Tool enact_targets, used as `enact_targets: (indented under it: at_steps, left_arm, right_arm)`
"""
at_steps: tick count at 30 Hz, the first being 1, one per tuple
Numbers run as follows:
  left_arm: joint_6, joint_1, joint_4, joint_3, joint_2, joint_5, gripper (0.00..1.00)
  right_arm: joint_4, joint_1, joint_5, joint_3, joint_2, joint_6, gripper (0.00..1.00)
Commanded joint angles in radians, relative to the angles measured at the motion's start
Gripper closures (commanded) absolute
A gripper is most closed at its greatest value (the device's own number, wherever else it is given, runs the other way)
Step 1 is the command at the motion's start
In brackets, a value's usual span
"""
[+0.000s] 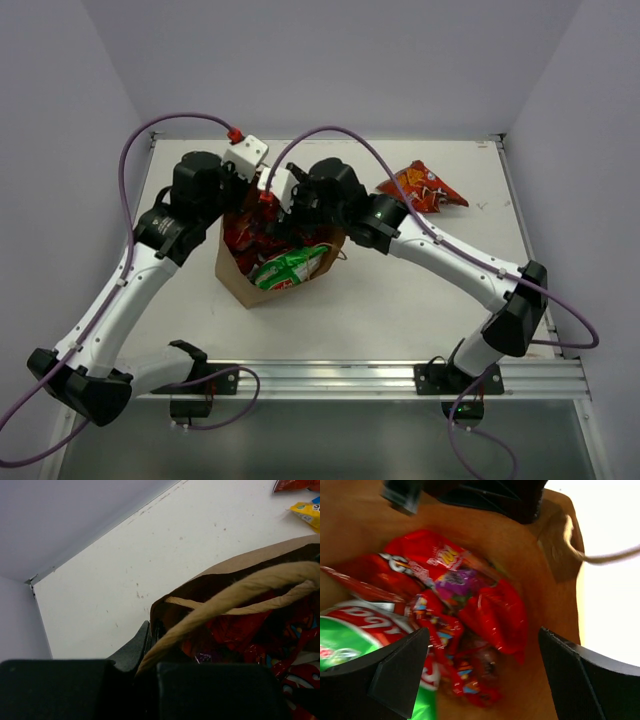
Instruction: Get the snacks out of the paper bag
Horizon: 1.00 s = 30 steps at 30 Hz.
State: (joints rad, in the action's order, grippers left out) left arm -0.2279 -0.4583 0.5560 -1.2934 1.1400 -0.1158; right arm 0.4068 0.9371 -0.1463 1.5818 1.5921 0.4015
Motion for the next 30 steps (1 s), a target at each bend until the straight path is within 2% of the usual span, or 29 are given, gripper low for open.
enact_targets:
  at_steps: [1,11,15,17,20,21,25,30]
  left_arm:
    - [-0.011,0.007,-0.154,-0.024,-0.062,0.051,1.00]
    - [0.001,0.009,-0.153,-0.020,-0.060,0.085,1.00]
    - [0.001,0.007,-0.148,-0.020,-0.063,0.091,1.00]
    - [-0.001,0.007,-0.145,-0.020,-0.065,0.090,1.00]
    - [-0.002,0.007,-0.145,-0.018,-0.066,0.088,1.00]
    - [-0.002,0.007,-0.143,-0.018,-0.066,0.085,1.00]
    - [-0.002,0.007,-0.145,-0.014,-0.066,0.074,1.00]
    - [0.001,0.007,-0.149,-0.017,-0.060,0.041,1.00]
  right_arm:
    - [-0.065,0.008,0.053,-0.003,0.029,0.175,0.08]
    - [-0.129,0.008,0.123,-0.057,0.140,0.220,0.05]
    - [-0.180,0.008,0.145,-0.068,0.177,0.214,0.06]
    - [-0.201,0.008,0.145,-0.069,0.189,0.211,0.15]
    - [-0.215,0.008,0.162,-0.066,0.183,0.209,0.42]
    - [-0.217,0.008,0.154,-0.065,0.175,0.209,0.59]
    - [-0.212,0.011,0.152,-0.066,0.125,0.203,1.00]
    - [-0.207,0.020,0.152,-0.066,0.028,0.203,1.00]
